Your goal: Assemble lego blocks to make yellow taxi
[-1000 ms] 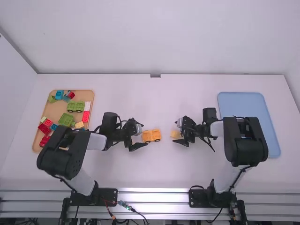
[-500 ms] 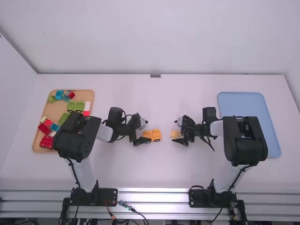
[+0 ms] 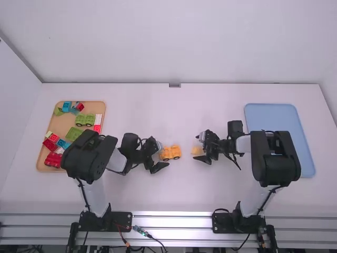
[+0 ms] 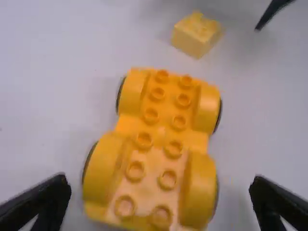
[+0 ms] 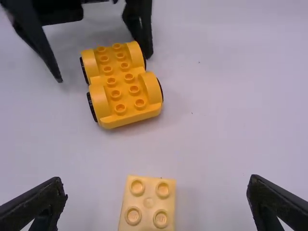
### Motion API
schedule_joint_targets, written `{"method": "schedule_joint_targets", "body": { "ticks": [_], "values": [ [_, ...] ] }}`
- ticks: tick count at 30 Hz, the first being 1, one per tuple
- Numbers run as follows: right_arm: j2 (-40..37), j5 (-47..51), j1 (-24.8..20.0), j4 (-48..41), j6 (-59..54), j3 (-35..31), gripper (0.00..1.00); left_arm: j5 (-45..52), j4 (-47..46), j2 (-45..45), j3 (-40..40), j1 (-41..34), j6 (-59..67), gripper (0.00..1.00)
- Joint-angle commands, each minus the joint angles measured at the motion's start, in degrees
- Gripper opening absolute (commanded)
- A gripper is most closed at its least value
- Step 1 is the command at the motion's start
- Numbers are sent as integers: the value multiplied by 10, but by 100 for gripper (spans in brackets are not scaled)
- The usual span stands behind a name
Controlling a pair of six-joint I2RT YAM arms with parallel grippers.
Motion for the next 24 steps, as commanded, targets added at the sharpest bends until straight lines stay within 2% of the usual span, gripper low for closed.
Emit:
{"method": "schedule_joint_targets", "body": {
  "ticks": [1, 4, 7, 9, 15, 19, 21, 23, 24],
  "values": [
    [1, -16, 1, -2, 4, 9, 99, 43, -85, 3, 53, 4, 73, 99],
    [1, -14, 1, 2, 19, 9, 99, 50, -174, 3, 94, -6, 109, 99],
    [1, -15, 1, 0, 12, 9, 99, 30, -187, 3, 104, -20, 108, 99],
    [1, -14, 1, 1, 15, 9, 99, 11, -169, 3, 95, -30, 106, 99],
    [1, -15, 0, 0, 14, 9, 99, -36, -12, 3, 21, -39, 69, 100],
    [1, -17, -7, 0, 15, 9, 99, -41, 37, 3, -8, -29, 61, 99],
    [1, -17, -10, 0, 14, 9, 99, -39, 38, 3, -10, -28, 61, 97],
    [1, -19, -14, 0, 21, 9, 99, -40, 17, 3, 1, -33, 68, 84],
    [1, -19, -14, 0, 21, 9, 99, -40, 10, 3, 4, -33, 71, 83]
  ]
}}
